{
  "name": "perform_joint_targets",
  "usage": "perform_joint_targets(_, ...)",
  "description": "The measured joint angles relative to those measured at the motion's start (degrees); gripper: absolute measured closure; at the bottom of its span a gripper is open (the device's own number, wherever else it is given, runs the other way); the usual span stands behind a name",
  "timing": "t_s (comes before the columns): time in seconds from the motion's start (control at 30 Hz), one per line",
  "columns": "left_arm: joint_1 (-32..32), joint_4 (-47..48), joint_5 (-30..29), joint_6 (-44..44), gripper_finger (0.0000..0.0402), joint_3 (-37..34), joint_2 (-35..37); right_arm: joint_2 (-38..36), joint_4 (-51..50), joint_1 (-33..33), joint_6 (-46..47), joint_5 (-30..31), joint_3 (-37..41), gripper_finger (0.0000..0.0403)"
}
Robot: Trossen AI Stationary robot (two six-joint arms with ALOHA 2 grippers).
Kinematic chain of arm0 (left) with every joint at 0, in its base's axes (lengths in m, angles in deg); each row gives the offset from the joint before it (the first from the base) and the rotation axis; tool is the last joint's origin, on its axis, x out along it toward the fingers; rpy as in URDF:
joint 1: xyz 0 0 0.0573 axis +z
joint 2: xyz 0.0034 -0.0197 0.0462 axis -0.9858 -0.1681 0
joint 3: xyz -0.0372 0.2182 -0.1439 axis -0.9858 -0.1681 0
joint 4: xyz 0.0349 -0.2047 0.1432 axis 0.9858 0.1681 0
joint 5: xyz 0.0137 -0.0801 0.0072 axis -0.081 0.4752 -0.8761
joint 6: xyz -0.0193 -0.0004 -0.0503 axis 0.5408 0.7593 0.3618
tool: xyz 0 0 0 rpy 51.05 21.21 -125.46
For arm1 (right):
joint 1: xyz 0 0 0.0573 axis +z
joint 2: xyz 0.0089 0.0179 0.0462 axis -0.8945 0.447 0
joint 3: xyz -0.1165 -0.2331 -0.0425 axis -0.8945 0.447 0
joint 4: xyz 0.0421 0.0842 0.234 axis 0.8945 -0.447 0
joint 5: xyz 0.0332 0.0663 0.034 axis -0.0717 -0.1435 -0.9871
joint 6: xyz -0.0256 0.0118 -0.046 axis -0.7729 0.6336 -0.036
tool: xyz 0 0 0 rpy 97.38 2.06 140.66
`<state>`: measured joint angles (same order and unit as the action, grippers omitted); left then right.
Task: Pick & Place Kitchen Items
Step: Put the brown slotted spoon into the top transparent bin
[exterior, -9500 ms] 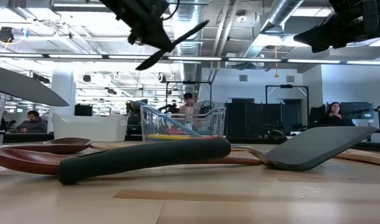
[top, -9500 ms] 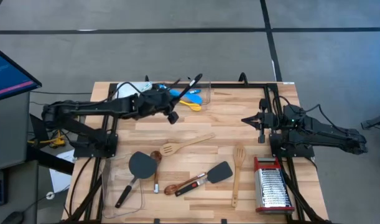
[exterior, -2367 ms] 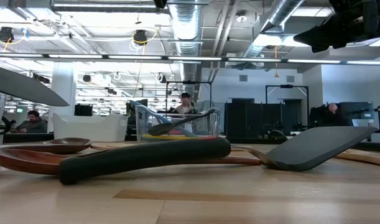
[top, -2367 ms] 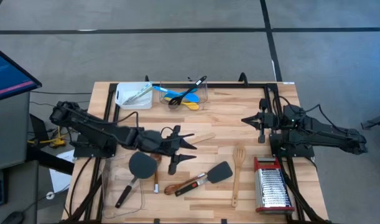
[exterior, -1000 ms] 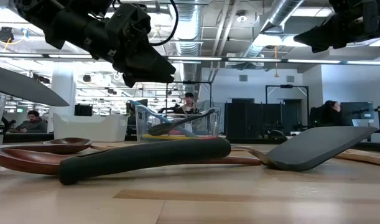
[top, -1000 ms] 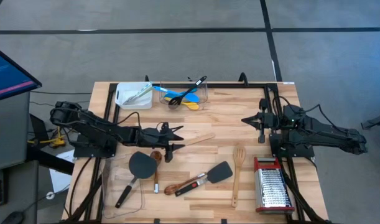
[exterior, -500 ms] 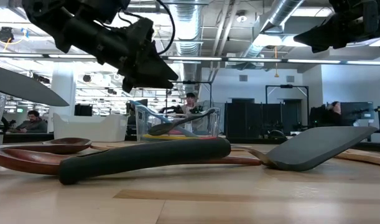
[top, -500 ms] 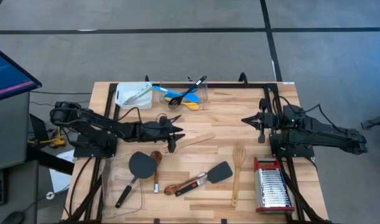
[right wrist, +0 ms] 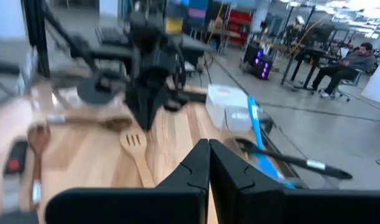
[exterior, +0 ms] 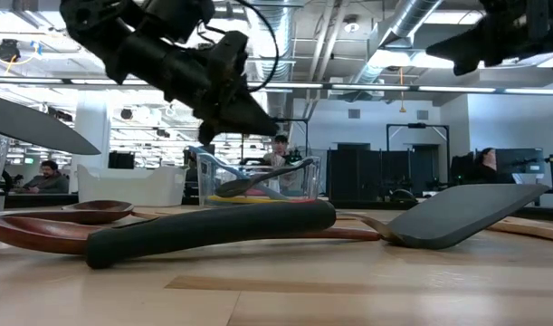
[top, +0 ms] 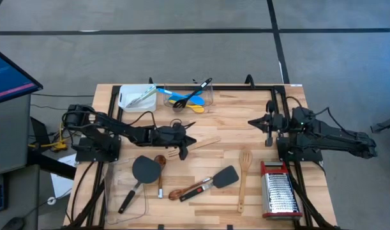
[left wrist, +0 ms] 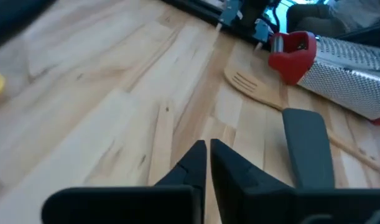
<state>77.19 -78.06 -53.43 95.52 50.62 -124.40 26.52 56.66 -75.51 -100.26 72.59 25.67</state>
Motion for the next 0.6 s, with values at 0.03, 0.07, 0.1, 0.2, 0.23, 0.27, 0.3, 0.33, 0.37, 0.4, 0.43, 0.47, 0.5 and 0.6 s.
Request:
perform_joint_targets(0.03,0.0,0.0,0.0,-1.7,0.0398,0.3,-0.1,0.0,1.1,0.0,1.1,-0.1,0.0,0.0403)
perform_joint_targets(0.07,0.0,0.1,0.0,-2.9,0.0398,0.3,0.1,0.0,2.0,0.0,2.2,-0.2,0.0,0.0403)
perform_joint_targets(0.1,0.0,0.2,0.0,-3.8,0.0399,0.3,0.4,0.2,2.8,0.0,2.9,-0.6,0.0,0.0403)
perform_joint_targets(0.2,-0.2,2.9,0.0,-5.4,0.0399,0.3,2.9,3.5,4.3,0.1,3.4,-3.2,0.0,0.0403)
perform_joint_targets(0.23,-0.4,4.3,-0.1,-6.0,0.0399,0.3,3.9,5.1,5.0,0.1,3.5,-3.5,0.0,0.0403)
perform_joint_targets(0.27,-0.5,6.2,0.0,-6.3,0.04,0.3,4.9,6.6,6.4,0.1,3.9,-3.6,0.0,0.0403)
perform_joint_targets(0.3,-0.7,9.0,0.0,-6.3,0.04,0.3,6.0,8.4,7.7,0.1,4.3,-3.6,0.0,0.0403)
perform_joint_targets(0.33,-1.0,11.1,0.0,-6.1,0.04,0.2,7.2,10.4,9.4,0.1,4.6,-3.6,0.0,0.0403)
perform_joint_targets(0.37,-1.3,12.5,0.0,-5.7,0.04,0.2,8.3,12.6,11.1,0.2,5.0,-3.5,0.0,0.0403)
perform_joint_targets(0.4,-1.6,14.3,-0.1,-4.9,0.04,0.3,9.3,14.8,12.5,0.4,5.3,-3.5,0.0,0.0403)
perform_joint_targets(0.43,-2.0,16.4,-0.1,-3.8,0.04,0.3,10.4,17.4,14.2,0.6,5.5,-3.5,0.0,0.0403)
perform_joint_targets(0.47,-2.4,18.1,-0.1,-2.4,0.04,0.3,11.2,19.7,16.1,0.9,5.5,-3.5,0.0,0.0403)
perform_joint_targets(0.5,-2.9,19.4,-0.1,-1.0,0.04,0.3,11.8,21.9,17.8,1.2,5.5,-3.5,0.0,0.0403)
perform_joint_targets(0.6,-4.0,24.4,-0.1,1.3,0.04,0.3,12.5,28.2,22.7,2.0,5.5,-3.5,0.0,0.0403)
